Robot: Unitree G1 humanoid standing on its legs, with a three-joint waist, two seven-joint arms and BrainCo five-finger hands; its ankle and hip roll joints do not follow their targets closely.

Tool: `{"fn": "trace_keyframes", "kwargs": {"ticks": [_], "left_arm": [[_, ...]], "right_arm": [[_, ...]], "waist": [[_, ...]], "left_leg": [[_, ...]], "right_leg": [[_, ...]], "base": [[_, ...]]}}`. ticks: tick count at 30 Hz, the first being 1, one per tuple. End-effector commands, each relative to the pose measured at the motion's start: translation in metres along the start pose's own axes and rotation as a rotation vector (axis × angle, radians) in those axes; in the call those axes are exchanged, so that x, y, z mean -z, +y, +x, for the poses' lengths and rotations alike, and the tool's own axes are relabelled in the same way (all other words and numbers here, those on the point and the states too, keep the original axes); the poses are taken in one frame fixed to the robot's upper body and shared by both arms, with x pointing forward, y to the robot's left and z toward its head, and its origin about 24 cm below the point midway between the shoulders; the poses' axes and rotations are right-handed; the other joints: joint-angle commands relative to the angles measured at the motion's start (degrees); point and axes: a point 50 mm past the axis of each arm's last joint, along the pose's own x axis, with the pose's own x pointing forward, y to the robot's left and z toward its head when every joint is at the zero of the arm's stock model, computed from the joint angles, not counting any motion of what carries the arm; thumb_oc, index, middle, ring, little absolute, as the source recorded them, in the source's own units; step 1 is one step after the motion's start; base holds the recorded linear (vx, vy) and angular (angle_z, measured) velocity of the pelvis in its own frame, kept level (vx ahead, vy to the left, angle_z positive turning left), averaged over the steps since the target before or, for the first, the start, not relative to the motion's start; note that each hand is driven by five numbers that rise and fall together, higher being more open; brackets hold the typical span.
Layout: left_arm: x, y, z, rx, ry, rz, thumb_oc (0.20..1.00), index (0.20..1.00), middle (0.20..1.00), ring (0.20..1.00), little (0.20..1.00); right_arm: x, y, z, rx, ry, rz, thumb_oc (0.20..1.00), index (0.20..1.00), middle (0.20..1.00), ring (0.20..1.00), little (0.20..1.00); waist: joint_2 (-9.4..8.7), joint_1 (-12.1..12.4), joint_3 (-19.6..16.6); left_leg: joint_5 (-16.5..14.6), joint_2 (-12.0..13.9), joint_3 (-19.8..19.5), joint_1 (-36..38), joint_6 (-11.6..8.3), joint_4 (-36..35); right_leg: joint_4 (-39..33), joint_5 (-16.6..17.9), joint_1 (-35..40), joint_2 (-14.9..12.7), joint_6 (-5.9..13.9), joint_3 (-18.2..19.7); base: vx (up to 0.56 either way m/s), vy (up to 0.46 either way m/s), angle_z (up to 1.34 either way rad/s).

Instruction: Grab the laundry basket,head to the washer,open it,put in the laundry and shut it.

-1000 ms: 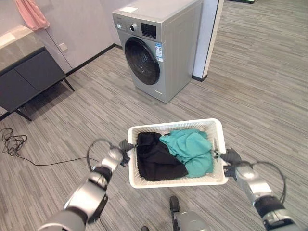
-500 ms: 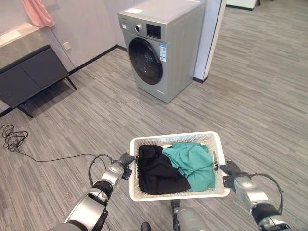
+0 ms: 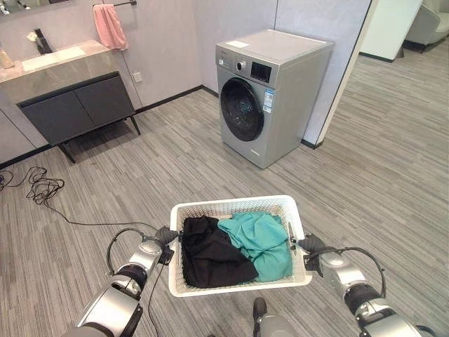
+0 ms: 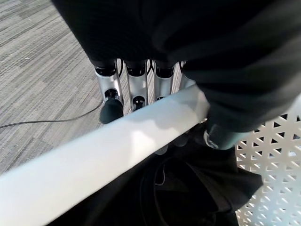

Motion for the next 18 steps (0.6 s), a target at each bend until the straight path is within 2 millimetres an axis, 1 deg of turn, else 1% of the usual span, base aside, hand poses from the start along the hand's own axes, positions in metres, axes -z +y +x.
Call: {"fn": "trace_keyframes", "kwargs": {"ticks": [1,2,3,4,5,6,7,8,10,11,12,13,14,15,16,17,18], "left_arm": [[-0.024,0.017,-0.001,-0.042,-0.108,-0.018,0.2,0.2,0.2,0.2,0.2],[-0.024,0.017,-0.001,-0.042,-0.108,-0.018,0.2,0.2,0.2,0.2,0.2],[-0.022,0.02,-0.002,-0.045,-0.107,-0.014,0.2,0.2,0.2,0.2,0.2],[-0.025,0.022,-0.003,-0.045,-0.117,0.004,0.2,0.2,0.2,0.2,0.2],[-0.025,0.024,-0.003,-0.046,-0.113,0.013,0.2,0.2,0.2,0.2,0.2],[-0.028,0.025,-0.003,-0.048,-0.119,0.024,0.2,0.2,0.2,0.2,0.2],[-0.028,0.025,-0.002,-0.047,-0.119,0.024,0.2,0.2,0.2,0.2,0.2],[-0.031,0.028,-0.002,-0.056,-0.122,0.029,0.2,0.2,0.2,0.2,0.2],[-0.036,0.03,-0.002,-0.068,-0.129,0.031,0.2,0.2,0.2,0.2,0.2],[-0.037,0.028,-0.002,-0.06,-0.13,0.04,0.2,0.2,0.2,0.2,0.2],[-0.038,0.027,-0.001,-0.048,-0.128,0.056,0.2,0.2,0.2,0.2,0.2],[-0.039,0.024,-0.001,-0.043,-0.132,0.052,0.2,0.2,0.2,0.2,0.2],[-0.039,0.021,0.0,-0.035,-0.129,0.054,0.2,0.2,0.2,0.2,0.2],[-0.037,0.017,0.0,-0.026,-0.123,0.03,0.2,0.2,0.2,0.2,0.2],[-0.035,0.013,0.0,-0.012,-0.122,0.018,0.2,0.2,0.2,0.2,0.2],[-0.036,0.011,0.001,-0.004,-0.121,0.012,0.2,0.2,0.2,0.2,0.2],[-0.039,0.003,0.002,0.02,-0.125,0.013,0.2,0.2,0.2,0.2,0.2]], "right_arm": [[-0.065,-0.007,0.0,-0.014,-0.255,0.109,0.2,0.2,0.2,0.2,0.2],[-0.065,-0.007,0.0,-0.014,-0.255,0.108,0.2,0.2,0.2,0.2,0.2],[-0.064,-0.007,-0.001,-0.031,-0.256,0.098,0.2,0.2,0.2,0.2,0.2],[-0.059,-0.012,-0.004,-0.027,-0.256,0.094,0.2,0.2,0.2,0.2,0.2],[-0.051,-0.018,-0.006,-0.013,-0.241,0.099,0.2,0.2,0.2,0.2,0.2],[-0.047,-0.023,-0.008,-0.001,-0.239,0.108,0.2,0.2,0.2,0.2,0.2],[-0.047,-0.023,-0.008,-0.001,-0.239,0.108,0.2,0.2,0.2,0.2,0.2],[-0.044,-0.028,-0.01,0.013,-0.239,0.11,0.2,0.2,0.2,0.2,0.2],[-0.039,-0.037,-0.014,0.035,-0.234,0.1,0.2,0.2,0.2,0.2,0.2],[-0.033,-0.046,-0.019,0.056,-0.228,0.086,0.2,0.2,0.2,0.2,0.2],[-0.026,-0.054,-0.024,0.069,-0.221,0.085,0.2,0.2,0.2,0.2,0.2],[-0.024,-0.057,-0.026,0.077,-0.223,0.081,0.2,0.2,0.2,0.2,0.2],[-0.024,-0.064,-0.03,0.092,-0.228,0.078,0.2,0.2,0.2,0.2,0.2],[-0.019,-0.068,-0.032,0.108,-0.224,0.102,0.2,0.2,0.2,0.2,0.2],[-0.019,-0.073,-0.034,0.119,-0.224,0.101,0.2,0.2,0.2,0.2,0.2],[-0.02,-0.076,-0.035,0.125,-0.231,0.099,0.2,0.2,0.2,0.2,0.2],[-0.019,-0.081,-0.036,0.143,-0.228,0.102,0.2,0.2,0.2,0.2,0.2]], "waist": [[1.35,-0.11,0.41],[1.35,-0.1,0.4],[1.9,0.12,0.66],[1.94,-1.39,0.57],[1.59,-2.08,0.15],[1.19,-2.9,-0.11],[1.37,-2.92,-0.11],[1.08,-3.35,-0.1],[0.65,-4.38,0.21],[0.11,-5.31,0.23],[-0.15,-5.86,-0.45],[-0.23,-6.1,-0.6],[0.05,-6.51,-0.85],[0.47,-6.84,-1.04],[0.88,-7.26,-0.97],[1.14,-7.63,-0.91],[1.51,-8.41,-0.94]], "left_leg": [[-10.83,-0.35,-0.89,4.82,0.9,5.7],[-10.82,-0.36,-0.87,4.83,0.9,5.66],[-10.73,0.71,0.11,6.16,0.78,4.72],[-10.67,1.52,-0.54,6.95,0.52,4.17],[-10.48,1.49,-1.25,7.12,0.28,3.84],[-10.24,1.25,-1.83,6.89,0.06,4.24],[-10.38,1.44,-1.86,6.93,0.02,4.32],[-10.68,1.3,-2.26,7.1,-0.25,4.93],[-11.45,1.22,-3.33,8.15,-0.87,5.61],[-11.73,1.42,-4.42,9.17,-1.57,6.43],[-10.96,1.95,-5.15,9.65,-2.42,6.96],[-11.0,2.32,-4.99,9.94,-2.98,7.47],[-9.74,3.13,-5.08,9.71,-3.97,8.83],[-7.93,3.99,-5.64,9.52,-4.93,10.45],[-6.58,4.73,-6.29,9.07,-5.54,12.26],[-5.64,5.1,-6.72,8.47,-6.03,12.96],[-2.4,6.36,-7.21,7.44,-7.55,13.94]], "right_leg": [[6.23,2.38,-5.42,-4.43,8.01,3.6],[6.27,2.35,-5.46,-4.43,8.01,3.62],[10.36,1.25,-7.82,-4.46,8.13,-1.29],[11.2,-1.22,-8.52,-0.08,7.79,0.69],[9.27,-1.48,-8.68,1.53,7.94,2.19],[6.45,-1.98,-8.61,3.11,7.49,3.81],[6.27,-1.95,-8.44,3.26,7.45,3.68],[2.27,-1.05,-9.1,3.31,6.72,3.15],[-2.3,0.46,-10.82,3.39,6.37,1.25],[-2.56,0.66,-11.06,3.71,6.32,0.38],[-1.73,-0.04,-10.23,4.28,5.31,1.49],[-1.23,0.79,-9.83,4.52,4.82,1.48],[-0.64,0.67,-8.8,5.38,3.98,1.94],[0.2,-0.16,-8.17,6.18,3.28,1.72],[1.68,-0.9,-7.91,6.65,2.54,1.36],[1.71,-1.26,-7.5,6.89,2.19,1.15],[-0.15,-1.11,-6.25,7.48,1.61,0.48]], "base": [[0.05,0.052,-0.06],[0.08,0.06,-0.05],[0.12,0.068,-0.17],[0.17,0.052,-0.44],[0.18,-0.02,-0.63],[0.13,-0.034,-0.43],[0.17,-0.046,0.41],[0.17,-0.054,0.63],[0.29,-0.118,0.3],[0.34,-0.191,0.13],[0.31,-0.198,0.44],[0.24,-0.194,0.81],[0.25,-0.203,0.91],[0.26,-0.225,0.72],[0.23,-0.194,0.23],[0.24,-0.229,0.27],[0.15,-0.16,0.22]]}}
